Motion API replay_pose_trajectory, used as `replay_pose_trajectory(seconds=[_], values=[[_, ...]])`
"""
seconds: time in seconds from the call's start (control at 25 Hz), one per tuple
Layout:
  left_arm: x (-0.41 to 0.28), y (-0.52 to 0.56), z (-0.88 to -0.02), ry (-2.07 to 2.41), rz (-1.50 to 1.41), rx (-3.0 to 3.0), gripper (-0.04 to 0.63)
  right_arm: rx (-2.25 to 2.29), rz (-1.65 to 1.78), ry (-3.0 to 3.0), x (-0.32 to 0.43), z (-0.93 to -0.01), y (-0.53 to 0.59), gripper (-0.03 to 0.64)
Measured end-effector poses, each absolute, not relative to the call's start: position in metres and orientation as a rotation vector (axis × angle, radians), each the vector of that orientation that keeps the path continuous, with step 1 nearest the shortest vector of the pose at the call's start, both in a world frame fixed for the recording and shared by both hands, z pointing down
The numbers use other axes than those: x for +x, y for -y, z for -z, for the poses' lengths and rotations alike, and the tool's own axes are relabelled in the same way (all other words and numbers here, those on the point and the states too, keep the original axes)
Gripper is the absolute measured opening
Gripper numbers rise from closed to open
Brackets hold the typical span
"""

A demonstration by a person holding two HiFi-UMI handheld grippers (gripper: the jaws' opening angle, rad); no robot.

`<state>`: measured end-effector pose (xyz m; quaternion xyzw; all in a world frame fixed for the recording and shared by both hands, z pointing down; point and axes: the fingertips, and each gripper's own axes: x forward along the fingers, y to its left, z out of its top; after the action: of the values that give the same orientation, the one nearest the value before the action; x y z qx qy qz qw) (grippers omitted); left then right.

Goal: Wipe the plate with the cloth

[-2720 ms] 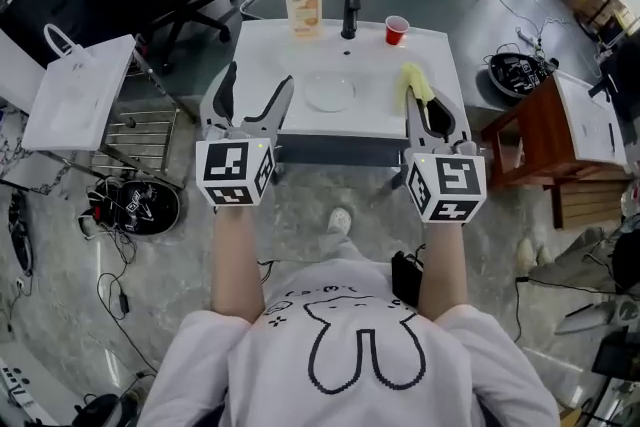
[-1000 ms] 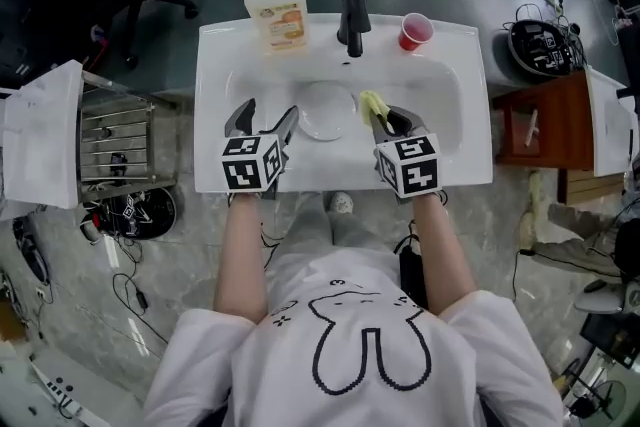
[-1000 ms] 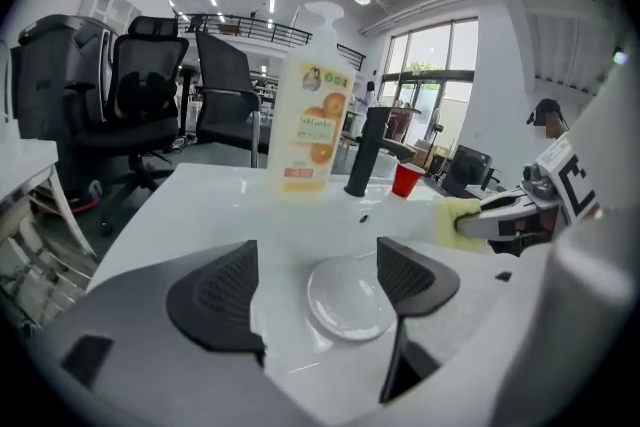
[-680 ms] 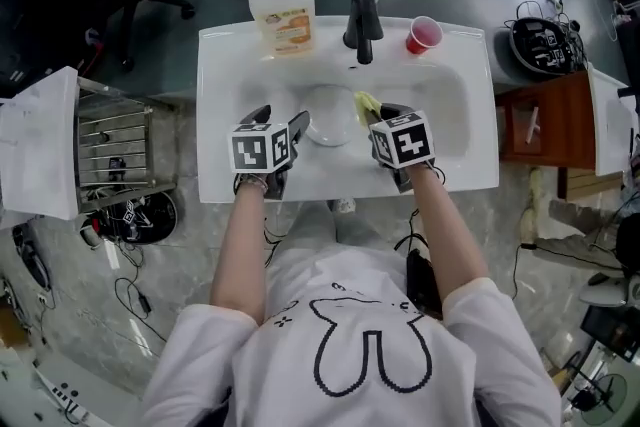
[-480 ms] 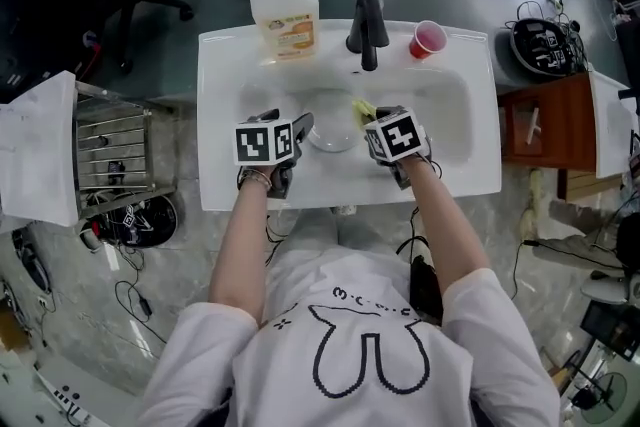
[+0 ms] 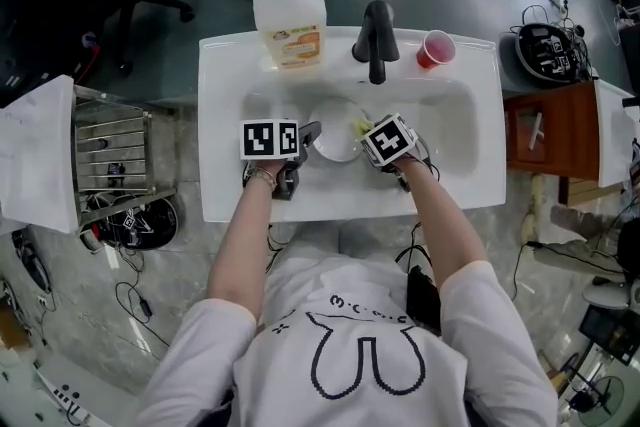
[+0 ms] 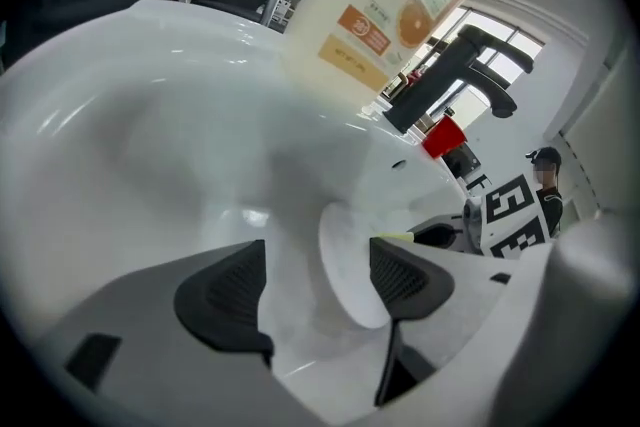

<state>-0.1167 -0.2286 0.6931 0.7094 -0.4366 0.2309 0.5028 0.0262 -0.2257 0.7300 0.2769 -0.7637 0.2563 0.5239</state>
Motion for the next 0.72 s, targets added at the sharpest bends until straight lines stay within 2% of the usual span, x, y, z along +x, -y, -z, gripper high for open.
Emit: replay_pose_trajectory(seconds=[0.16, 0.24, 0.36, 0.48, 0.6, 0.72], values=[[-0.109, 0.228, -0.702, 0.984, -0.511, 1.679, 0.319, 0.649, -0.649, 1.824, 0.027, -0.736, 0.224, 0.051], [-0.104, 0.228, -0.709, 0.941, -0.497, 1.659, 0.261, 0.656, -0.667, 1.83, 0.028, -0.737, 0.226, 0.051], [-0.099, 0.225, -0.722, 0.878, -0.499, 1.626, 0.221, 0.673, -0.664, 1.843, 0.03, -0.735, 0.23, 0.051], [-0.093, 0.225, -0.727, 0.812, -0.462, 1.594, 0.107, 0.661, -0.696, 1.845, 0.029, -0.737, 0.226, 0.051], [-0.088, 0.226, -0.727, 0.757, -0.393, 1.566, 0.046, 0.655, -0.699, 1.848, 0.029, -0.738, 0.226, 0.051], [-0.086, 0.227, -0.722, 0.718, -0.3, 1.517, 0.021, 0.658, -0.713, 1.859, 0.03, -0.737, 0.227, 0.051]])
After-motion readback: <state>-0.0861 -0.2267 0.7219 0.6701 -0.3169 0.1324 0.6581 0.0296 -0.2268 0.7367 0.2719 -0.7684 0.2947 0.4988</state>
